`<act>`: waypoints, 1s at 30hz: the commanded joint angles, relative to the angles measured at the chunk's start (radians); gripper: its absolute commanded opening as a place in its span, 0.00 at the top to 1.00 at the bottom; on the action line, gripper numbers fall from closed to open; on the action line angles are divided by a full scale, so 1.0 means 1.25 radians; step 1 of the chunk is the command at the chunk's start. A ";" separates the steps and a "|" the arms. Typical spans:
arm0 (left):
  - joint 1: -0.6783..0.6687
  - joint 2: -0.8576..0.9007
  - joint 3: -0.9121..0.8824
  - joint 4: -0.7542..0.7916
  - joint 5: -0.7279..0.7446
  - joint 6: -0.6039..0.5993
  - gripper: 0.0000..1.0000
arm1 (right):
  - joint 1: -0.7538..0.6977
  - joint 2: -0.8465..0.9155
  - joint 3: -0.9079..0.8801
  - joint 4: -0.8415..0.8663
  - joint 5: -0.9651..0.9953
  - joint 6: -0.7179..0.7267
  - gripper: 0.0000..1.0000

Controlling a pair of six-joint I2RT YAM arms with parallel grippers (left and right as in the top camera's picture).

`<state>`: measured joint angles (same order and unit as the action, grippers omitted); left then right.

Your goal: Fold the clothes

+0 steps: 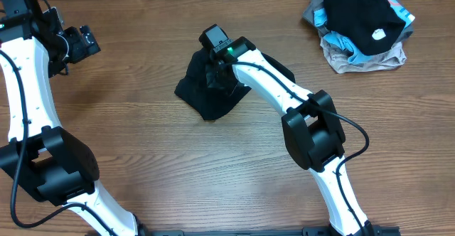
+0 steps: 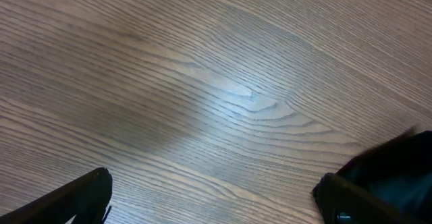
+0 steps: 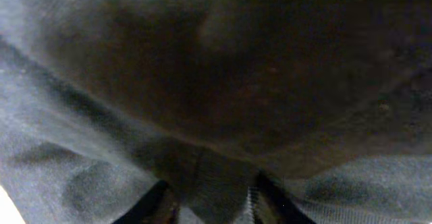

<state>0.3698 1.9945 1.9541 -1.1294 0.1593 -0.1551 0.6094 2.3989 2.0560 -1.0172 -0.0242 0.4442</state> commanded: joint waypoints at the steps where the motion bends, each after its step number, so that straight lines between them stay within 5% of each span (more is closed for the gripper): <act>1: 0.001 -0.025 0.014 0.003 -0.008 -0.005 0.00 | -0.005 -0.002 0.040 -0.016 -0.005 0.000 0.69; 10: 0.001 -0.025 0.014 0.003 -0.008 -0.005 0.00 | -0.009 -0.002 0.172 -0.109 0.001 -0.003 0.70; 13: 0.001 -0.025 0.014 0.003 -0.008 -0.005 0.00 | -0.009 -0.002 0.184 -0.115 0.000 -0.003 0.95; 14: 0.001 -0.025 0.014 0.003 -0.008 -0.005 0.00 | -0.009 -0.002 0.184 -0.116 -0.002 -0.003 0.96; 30: 0.001 -0.025 0.014 0.008 -0.008 -0.005 0.00 | 0.106 -0.025 0.182 -0.115 -0.145 0.026 0.96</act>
<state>0.3698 1.9945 1.9541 -1.1244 0.1593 -0.1551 0.6758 2.3989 2.2597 -1.1969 -0.1383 0.4534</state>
